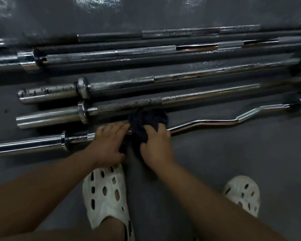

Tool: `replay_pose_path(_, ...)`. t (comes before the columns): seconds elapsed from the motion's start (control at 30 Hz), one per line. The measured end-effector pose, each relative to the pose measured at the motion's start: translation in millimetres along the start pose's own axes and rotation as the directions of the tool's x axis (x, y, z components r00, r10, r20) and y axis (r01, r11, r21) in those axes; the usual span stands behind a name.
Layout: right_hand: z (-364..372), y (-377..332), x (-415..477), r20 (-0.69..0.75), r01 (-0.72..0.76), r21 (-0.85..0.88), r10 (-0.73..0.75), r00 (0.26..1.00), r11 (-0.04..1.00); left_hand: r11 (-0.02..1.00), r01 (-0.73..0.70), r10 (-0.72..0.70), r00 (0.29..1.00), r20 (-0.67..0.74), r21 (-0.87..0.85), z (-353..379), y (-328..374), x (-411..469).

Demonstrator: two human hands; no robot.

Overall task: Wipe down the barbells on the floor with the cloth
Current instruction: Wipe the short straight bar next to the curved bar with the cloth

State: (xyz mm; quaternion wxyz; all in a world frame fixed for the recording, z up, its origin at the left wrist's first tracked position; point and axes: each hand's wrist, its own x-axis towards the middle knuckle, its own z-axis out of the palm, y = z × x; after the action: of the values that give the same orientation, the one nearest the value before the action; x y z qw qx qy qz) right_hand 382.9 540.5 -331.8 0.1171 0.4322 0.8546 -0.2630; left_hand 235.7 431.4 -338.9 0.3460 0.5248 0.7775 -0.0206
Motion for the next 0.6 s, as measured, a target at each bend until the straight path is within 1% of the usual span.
replay_pose_path(0.03, -5.0, -3.8, 5.4, 0.047, 0.075, 0.066, -0.078, 0.996, 0.995, 1.000, 0.005, -0.005, 1.000, 0.005, -0.004, -0.7, -1.4, 0.8)
replay_pose_path(0.07, -15.9, 4.8, 14.3, 0.065, 0.124, 0.085, -0.130, 0.989, 0.989, 1.000, 0.002, -0.002, 1.000, 0.004, -0.003, -0.1, -2.2, 1.5)
replay_pose_path(0.1, -28.1, 22.6, 22.0, 0.048, 0.146, 0.060, -0.149, 0.988, 0.987, 1.000, -0.005, 0.005, 1.000, -0.004, -0.001, 0.0, -2.4, 2.4)
replay_pose_path(0.13, -39.8, 46.3, 28.2, 0.000, 0.118, 0.011, -0.118, 0.993, 0.993, 1.000, -0.015, 0.015, 1.000, -0.021, -0.002, 0.7, -2.7, 2.9)
replay_pose_path(0.17, -48.5, 72.7, 30.3, -0.079, 0.025, -0.040, -0.028, 0.996, 0.999, 1.000, -0.020, 0.020, 0.999, -0.040, -0.004, 3.4, -3.3, 3.0)
replay_pose_path(0.2, -54.5, 91.9, 26.6, -0.163, -0.080, -0.064, 0.068, 0.984, 0.995, 1.000, -0.025, 0.025, 0.998, -0.063, -0.002, 5.3, -3.5, 3.1)
replay_pose_path(0.23, -53.0, 95.6, 18.4, -0.201, -0.151, -0.075, 0.134, 0.970, 0.986, 1.000, -0.029, 0.029, 0.997, -0.075, 0.003, 5.9, -2.4, 2.9)
replay_pose_path(0.27, -41.8, 85.2, 10.1, -0.191, -0.157, -0.084, 0.139, 0.972, 0.984, 0.999, -0.030, 0.031, 0.997, -0.073, 0.013, 5.9, -1.1, 2.7)
replay_pose_path(0.3, -27.2, 63.3, 2.5, -0.144, -0.088, -0.064, 0.078, 0.987, 0.994, 0.999, -0.031, 0.033, 0.997, -0.065, 0.025, 5.4, -0.5, 2.7)
replay_pose_path(0.33, -13.2, 37.2, -3.6, -0.068, 0.006, 0.012, -0.005, 0.998, 1.000, 0.999, -0.031, 0.033, 0.998, -0.058, 0.031, 4.3, -0.4, 2.9)
replay_pose_path(0.4, -3.1, -0.4, -7.6, 0.075, 0.108, 0.197, -0.125, 0.989, 0.974, 1.000, -0.013, 0.014, 0.999, -0.038, 0.009, 1.7, -1.7, 1.6)
replay_pose_path(0.43, -12.9, -2.7, -0.7, 0.090, 0.139, 0.258, -0.167, 0.982, 0.956, 1.000, -0.009, 0.009, 1.000, -0.026, -0.001, 0.1, -2.7, 1.9)
replay_pose_path(0.47, -24.9, 9.5, 8.3, 0.066, 0.170, 0.257, -0.193, 0.979, 0.951, 1.000, -0.011, 0.011, 1.000, -0.012, 0.000, -0.5, -3.1, 2.2)
replay_pose_path(0.5, -36.0, 30.8, 15.3, 0.028, 0.185, 0.198, -0.194, 0.981, 0.963, 1.000, -0.015, 0.015, 1.000, -0.002, 0.004, -0.1, -3.3, 2.2)
replay_pose_path(0.53, -46.2, 57.9, 21.0, -0.043, 0.120, 0.131, -0.115, 0.992, 0.984, 1.000, -0.019, 0.019, 1.000, -0.008, 0.005, 1.3, -3.4, 2.0)
replay_pose_path(0.57, -53.2, 84.6, 21.0, -0.139, 0.004, 0.068, 0.006, 0.990, 0.998, 1.000, -0.020, 0.020, 0.999, -0.029, 0.006, 3.2, -2.9, 1.8)
replay_pose_path(0.6, -55.1, 99.3, 15.6, -0.217, -0.123, 0.028, 0.126, 0.968, 0.992, 1.000, -0.021, 0.022, 0.998, -0.052, 0.015, 4.1, -2.0, 2.1)
